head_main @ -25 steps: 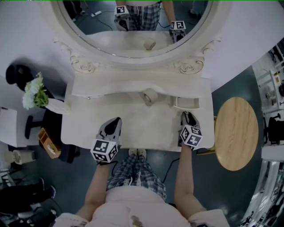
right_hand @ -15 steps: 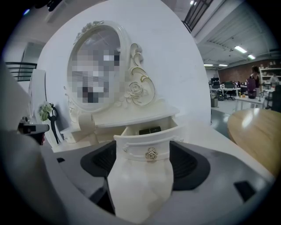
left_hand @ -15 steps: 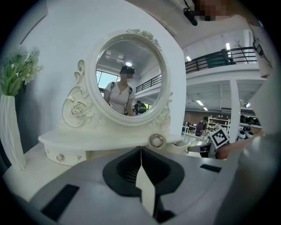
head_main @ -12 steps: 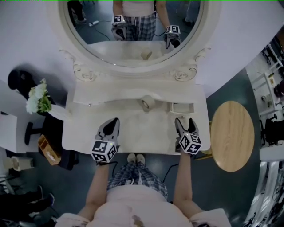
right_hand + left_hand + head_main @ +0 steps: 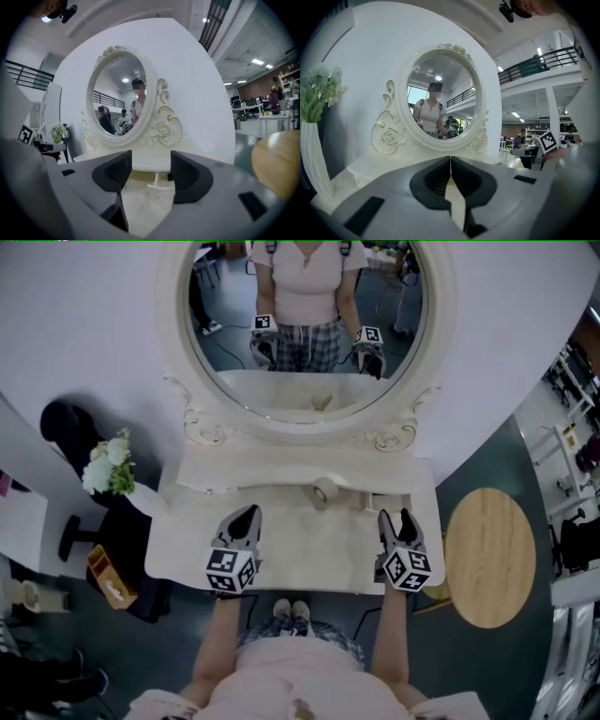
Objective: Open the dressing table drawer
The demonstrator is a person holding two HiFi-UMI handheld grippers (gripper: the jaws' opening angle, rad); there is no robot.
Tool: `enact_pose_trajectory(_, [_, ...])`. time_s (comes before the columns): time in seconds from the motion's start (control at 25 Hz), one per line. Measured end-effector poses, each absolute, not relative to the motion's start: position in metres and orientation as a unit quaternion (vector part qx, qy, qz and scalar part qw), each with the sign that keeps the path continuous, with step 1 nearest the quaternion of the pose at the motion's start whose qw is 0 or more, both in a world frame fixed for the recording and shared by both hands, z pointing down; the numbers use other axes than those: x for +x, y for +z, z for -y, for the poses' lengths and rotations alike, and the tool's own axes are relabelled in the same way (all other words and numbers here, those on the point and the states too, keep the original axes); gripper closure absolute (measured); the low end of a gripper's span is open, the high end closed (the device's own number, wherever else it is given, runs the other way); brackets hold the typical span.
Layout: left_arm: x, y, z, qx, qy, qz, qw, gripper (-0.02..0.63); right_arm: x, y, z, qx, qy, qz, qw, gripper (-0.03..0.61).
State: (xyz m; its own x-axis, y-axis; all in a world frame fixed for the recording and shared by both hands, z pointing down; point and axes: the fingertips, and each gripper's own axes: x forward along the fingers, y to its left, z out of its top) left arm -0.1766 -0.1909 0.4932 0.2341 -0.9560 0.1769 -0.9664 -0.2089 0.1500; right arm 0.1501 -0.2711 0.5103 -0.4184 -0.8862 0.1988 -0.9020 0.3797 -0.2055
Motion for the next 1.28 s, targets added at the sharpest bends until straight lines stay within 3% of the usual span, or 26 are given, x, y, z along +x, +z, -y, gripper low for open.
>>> enact_pose_trajectory(0.44, [-0.200, 0.474, 0.199, 0.764, -0.009, 0.636, 0.104, 0.586, 0.126, 0.452, 0.272, 0.531, 0.076, 0.844, 0.015, 0.488])
enact_pose_trajectory(0.68, [-0.206, 0.469, 0.206, 0.762, -0.015, 0.639, 0.100, 0.586, 0.121, 0.437, 0.277, 0.538, 0.054, 0.841, 0.004, 0.559])
enact_pose_trajectory(1.28, [-0.219, 0.455, 0.215, 0.758, -0.033, 0.645, 0.092, 0.586, 0.115, 0.433, 0.289, 0.534, 0.061, 0.844, -0.003, 0.563])
